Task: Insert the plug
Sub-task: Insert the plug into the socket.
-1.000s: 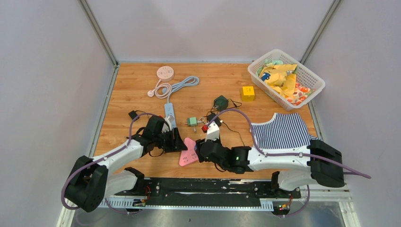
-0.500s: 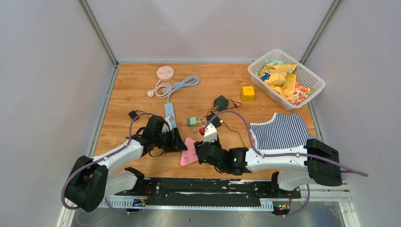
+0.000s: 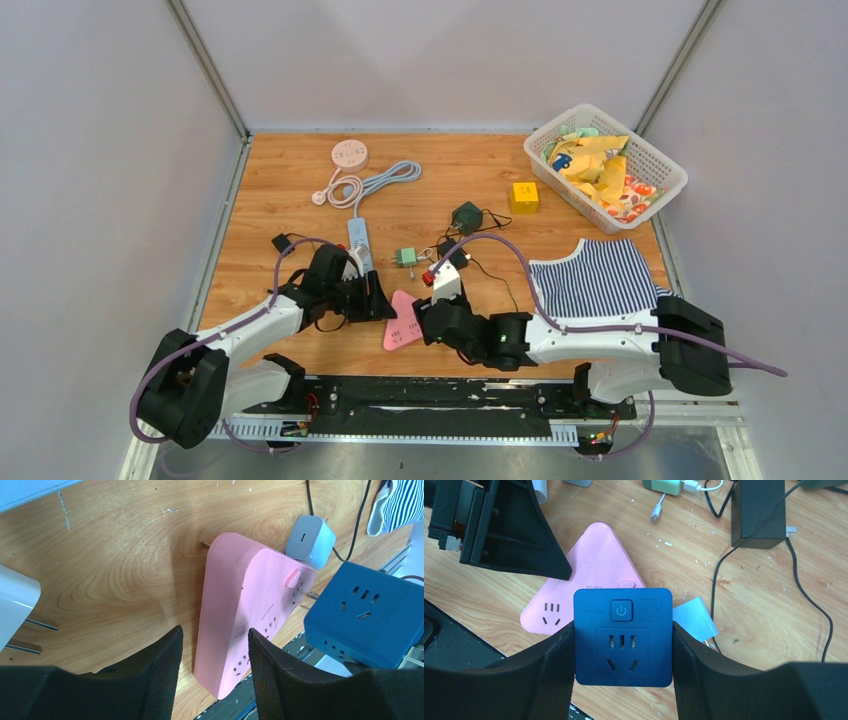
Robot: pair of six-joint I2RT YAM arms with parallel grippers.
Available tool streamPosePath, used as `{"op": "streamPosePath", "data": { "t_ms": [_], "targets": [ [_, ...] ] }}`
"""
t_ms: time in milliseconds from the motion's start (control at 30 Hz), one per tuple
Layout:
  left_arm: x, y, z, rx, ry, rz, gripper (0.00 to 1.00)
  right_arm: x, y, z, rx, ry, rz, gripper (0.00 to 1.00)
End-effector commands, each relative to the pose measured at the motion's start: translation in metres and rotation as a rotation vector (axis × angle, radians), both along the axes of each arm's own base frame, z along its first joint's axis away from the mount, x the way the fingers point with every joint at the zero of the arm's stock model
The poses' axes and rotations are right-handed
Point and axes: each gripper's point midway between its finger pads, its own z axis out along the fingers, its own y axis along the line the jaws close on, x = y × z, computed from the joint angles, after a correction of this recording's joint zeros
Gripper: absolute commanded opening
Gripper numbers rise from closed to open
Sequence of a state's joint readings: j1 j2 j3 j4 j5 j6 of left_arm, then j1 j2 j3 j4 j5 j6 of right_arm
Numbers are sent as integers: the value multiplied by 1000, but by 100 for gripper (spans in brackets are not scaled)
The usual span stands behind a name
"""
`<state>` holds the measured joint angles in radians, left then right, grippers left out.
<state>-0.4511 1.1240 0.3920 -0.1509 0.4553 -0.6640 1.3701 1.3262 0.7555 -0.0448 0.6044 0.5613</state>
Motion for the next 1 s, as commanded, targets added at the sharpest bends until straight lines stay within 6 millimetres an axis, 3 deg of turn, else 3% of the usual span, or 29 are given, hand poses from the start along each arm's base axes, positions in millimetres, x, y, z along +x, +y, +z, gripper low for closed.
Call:
{"op": "streamPosePath", "data": {
  "t_ms": [0, 500, 800, 967],
  "targets": [
    [3, -2, 5, -3, -38, -39, 54, 3, -3, 13, 46, -66, 2, 0],
    [2, -3, 2, -6, -15, -38, 54, -1, -6, -5, 49, -20, -12, 0],
    [2, -4, 2, -12, -9, -32, 53, -4, -10, -4, 38, 18, -48, 0],
    [0, -4, 0, -14, -1, -30, 53, -4, -14, -18, 5, 36, -72, 0]
  ]
}}
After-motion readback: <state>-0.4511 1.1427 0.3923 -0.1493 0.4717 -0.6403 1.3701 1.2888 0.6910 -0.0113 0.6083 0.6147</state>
